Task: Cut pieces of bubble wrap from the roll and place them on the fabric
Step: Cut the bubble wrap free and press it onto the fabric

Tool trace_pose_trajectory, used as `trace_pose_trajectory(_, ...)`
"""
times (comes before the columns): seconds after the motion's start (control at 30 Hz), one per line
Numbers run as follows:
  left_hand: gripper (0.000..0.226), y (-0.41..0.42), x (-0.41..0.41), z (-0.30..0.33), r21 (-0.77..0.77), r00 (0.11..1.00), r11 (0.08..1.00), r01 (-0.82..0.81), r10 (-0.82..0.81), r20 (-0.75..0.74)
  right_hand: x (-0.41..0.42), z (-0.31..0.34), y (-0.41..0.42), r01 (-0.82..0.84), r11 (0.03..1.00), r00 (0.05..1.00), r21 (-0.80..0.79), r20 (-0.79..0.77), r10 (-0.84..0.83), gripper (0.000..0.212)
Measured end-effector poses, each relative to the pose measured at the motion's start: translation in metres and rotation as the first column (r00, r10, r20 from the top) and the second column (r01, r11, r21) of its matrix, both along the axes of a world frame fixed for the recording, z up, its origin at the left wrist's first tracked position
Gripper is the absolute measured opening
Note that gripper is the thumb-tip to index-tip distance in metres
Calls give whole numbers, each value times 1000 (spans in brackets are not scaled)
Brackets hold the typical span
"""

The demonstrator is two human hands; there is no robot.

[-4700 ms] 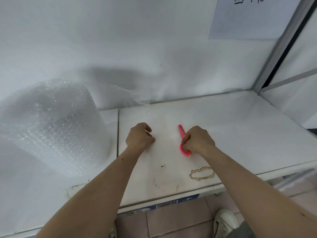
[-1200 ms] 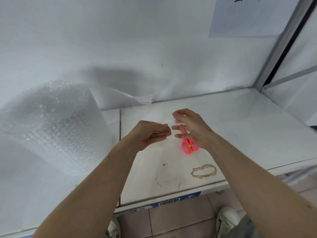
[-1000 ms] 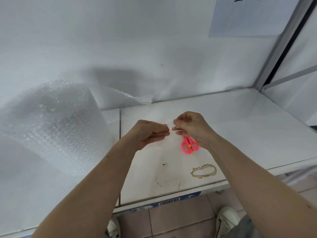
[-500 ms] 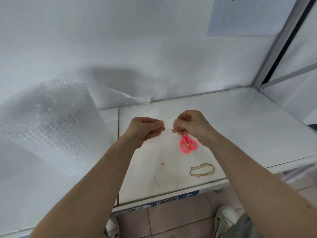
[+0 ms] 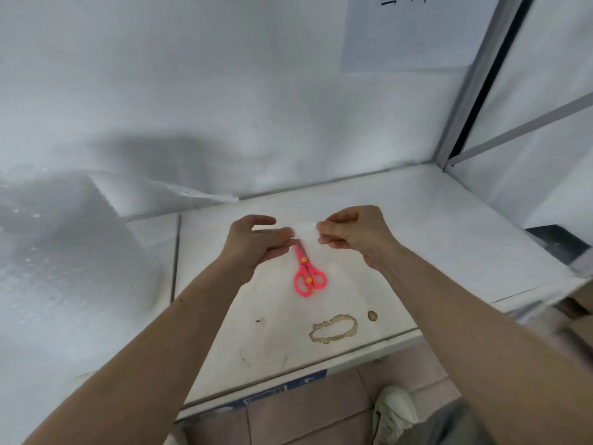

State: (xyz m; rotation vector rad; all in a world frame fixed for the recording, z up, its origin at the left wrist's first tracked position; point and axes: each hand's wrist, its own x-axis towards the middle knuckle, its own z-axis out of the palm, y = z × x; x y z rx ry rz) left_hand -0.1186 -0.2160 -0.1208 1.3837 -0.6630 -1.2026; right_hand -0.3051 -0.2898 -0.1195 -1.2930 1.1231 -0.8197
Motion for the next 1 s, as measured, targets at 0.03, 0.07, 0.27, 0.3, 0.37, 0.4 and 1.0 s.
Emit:
trace_pose_trajectory(0.03,36,-8,-7,-1,6,999,1000,25,-25,21,-8,0,-8,14,1000,1000,3,5,-14,29)
trace_pose_trajectory(0.07,35,-18,-15,-3,9,998,999,42,-42,46,-15,-1,-16,30,1000,999,6,11,-30,30)
trace_pose_trajectory(0.27,22,-88,-63,-3,40,986,997,70,-75,146,-64,-6,-70,125,992,992,-14,-3,-125,26)
trace_pose_trajectory(0.3,21,-101,-71,-4,47,985,996,76,-82,149,-73,-8,-80,134,991,991,-22,-8,-135,25)
trace_pose_trajectory(0.37,17,-125,-87,-8,68,986,994,85,-94,141,-89,-13,-98,159,986,987,-43,-22,-160,23)
trace_pose_trajectory(0.4,14,-136,-96,-9,80,986,993,89,-99,132,-97,-15,-108,178,983,983,-50,-32,-180,22)
trace_pose_trajectory(1.0,20,-330,-195,-30,79,848,994,72,-103,521,-169,-35,-296,332,888,852,-317,-303,-427,6)
